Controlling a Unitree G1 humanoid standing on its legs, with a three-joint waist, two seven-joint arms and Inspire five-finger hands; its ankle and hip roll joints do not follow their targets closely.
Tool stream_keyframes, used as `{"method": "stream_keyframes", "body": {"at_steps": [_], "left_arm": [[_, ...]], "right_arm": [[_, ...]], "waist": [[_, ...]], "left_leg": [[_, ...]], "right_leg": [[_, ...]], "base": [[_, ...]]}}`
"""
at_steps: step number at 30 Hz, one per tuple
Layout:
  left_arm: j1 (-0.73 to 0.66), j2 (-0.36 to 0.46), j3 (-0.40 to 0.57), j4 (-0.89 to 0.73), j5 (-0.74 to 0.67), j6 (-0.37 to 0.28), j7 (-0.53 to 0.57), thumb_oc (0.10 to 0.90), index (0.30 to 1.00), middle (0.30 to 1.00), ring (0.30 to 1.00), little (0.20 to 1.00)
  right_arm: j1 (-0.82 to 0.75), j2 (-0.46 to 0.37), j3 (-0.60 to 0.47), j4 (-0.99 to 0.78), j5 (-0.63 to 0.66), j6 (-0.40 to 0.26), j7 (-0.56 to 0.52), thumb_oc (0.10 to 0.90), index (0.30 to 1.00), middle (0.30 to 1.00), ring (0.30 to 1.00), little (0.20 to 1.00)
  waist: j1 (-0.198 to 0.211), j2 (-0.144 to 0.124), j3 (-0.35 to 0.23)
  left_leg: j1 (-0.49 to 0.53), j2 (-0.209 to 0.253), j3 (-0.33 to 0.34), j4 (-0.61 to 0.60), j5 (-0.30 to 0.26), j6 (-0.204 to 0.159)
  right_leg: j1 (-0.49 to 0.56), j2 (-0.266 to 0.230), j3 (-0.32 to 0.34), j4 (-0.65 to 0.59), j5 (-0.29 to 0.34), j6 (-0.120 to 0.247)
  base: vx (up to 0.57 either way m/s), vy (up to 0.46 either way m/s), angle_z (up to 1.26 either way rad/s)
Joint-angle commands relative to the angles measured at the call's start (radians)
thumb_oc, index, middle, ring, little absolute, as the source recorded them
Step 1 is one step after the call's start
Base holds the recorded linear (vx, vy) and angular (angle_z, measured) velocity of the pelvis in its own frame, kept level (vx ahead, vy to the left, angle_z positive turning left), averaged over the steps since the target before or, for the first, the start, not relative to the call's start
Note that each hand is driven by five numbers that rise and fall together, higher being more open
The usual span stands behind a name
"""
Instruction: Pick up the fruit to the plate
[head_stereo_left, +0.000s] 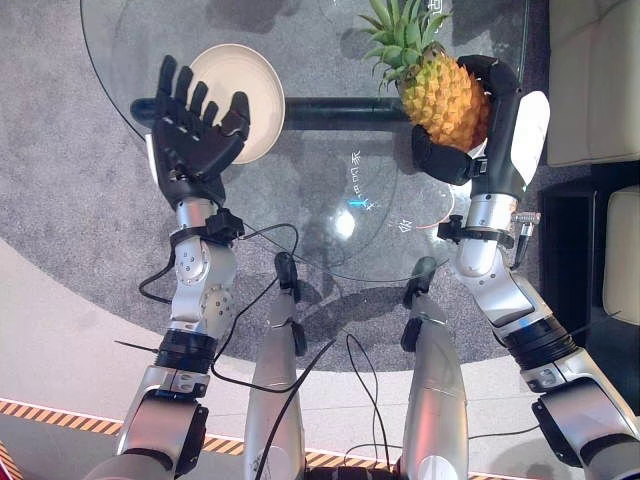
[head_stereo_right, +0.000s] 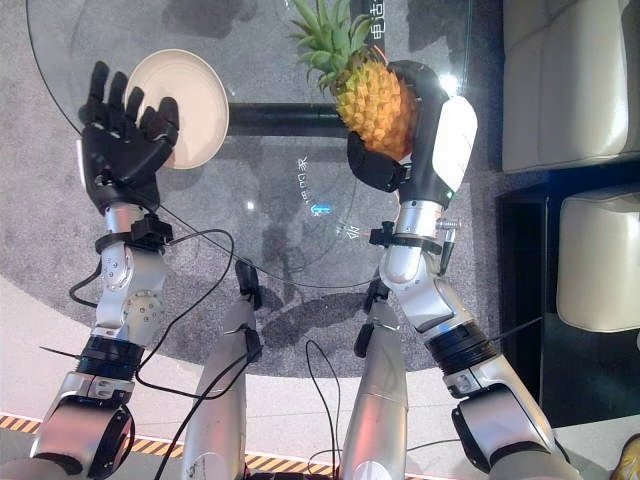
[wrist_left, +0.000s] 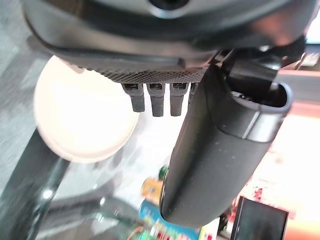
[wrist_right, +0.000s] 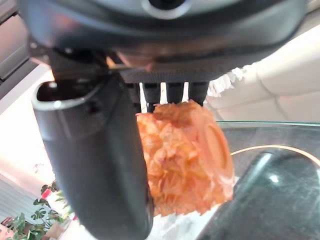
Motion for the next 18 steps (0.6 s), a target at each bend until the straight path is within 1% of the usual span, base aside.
{"method": "stream_keyframes", "body": {"at_steps": [1,2,9,14,18], "left_arm": [[-0.1,0.018,0.004,-0.122,-0.036,-0.009,-0.077,0.8,0.9,0.9,0.9,0.9],[-0.111,0.015,-0.01,-0.122,-0.05,0.015,-0.091,0.8,0.9,0.9,0.9,0.9],[-0.148,-0.009,-0.052,-0.105,-0.141,0.038,-0.156,0.8,0.9,0.9,0.9,0.9],[-0.178,-0.032,-0.085,-0.094,-0.229,0.074,-0.193,0.8,0.9,0.9,0.9,0.9],[-0.197,-0.05,-0.106,-0.091,-0.262,0.093,-0.193,0.8,0.9,0.9,0.9,0.9]], "right_arm": [[-0.122,-0.015,-0.061,-0.192,-0.066,-0.133,-0.03,0.1,0.3,0.3,0.3,0.2],[-0.132,-0.015,-0.056,-0.196,-0.064,-0.135,-0.025,0.1,0.3,0.3,0.3,0.2],[-0.164,-0.004,-0.031,-0.204,-0.059,-0.136,-0.021,0.1,0.3,0.3,0.3,0.2],[-0.192,0.01,-0.014,-0.211,-0.053,-0.141,-0.012,0.1,0.3,0.3,0.3,0.2],[-0.211,0.018,0.005,-0.225,-0.048,-0.134,-0.003,0.1,0.3,0.3,0.3,0.2]], "waist": [[-0.018,0.02,-0.021],[-0.021,0.02,-0.021],[-0.028,0.021,-0.021],[-0.033,0.018,-0.021],[-0.036,0.017,-0.021]], "left_leg": [[-0.018,0.015,-0.056,0.078,-0.055,-0.036],[-0.018,0.017,-0.053,0.076,-0.053,-0.037],[-0.014,0.018,-0.044,0.074,-0.05,-0.036],[-0.012,0.018,-0.04,0.073,-0.049,-0.035],[-0.017,0.018,-0.038,0.073,-0.047,-0.035]], "right_leg": [[0.05,-0.024,-0.013,-0.061,0.031,0.042],[0.05,-0.025,-0.014,-0.065,0.034,0.042],[0.056,-0.027,-0.012,-0.076,0.039,0.043],[0.057,-0.025,-0.012,-0.079,0.044,0.044],[0.053,-0.024,-0.01,-0.083,0.046,0.044]], "base": [[0.0,0.0,0.0],[0.0,0.0,0.0],[0.0,0.0,0.0],[0.0,0.001,-0.01],[0.0,0.0,0.0]]}}
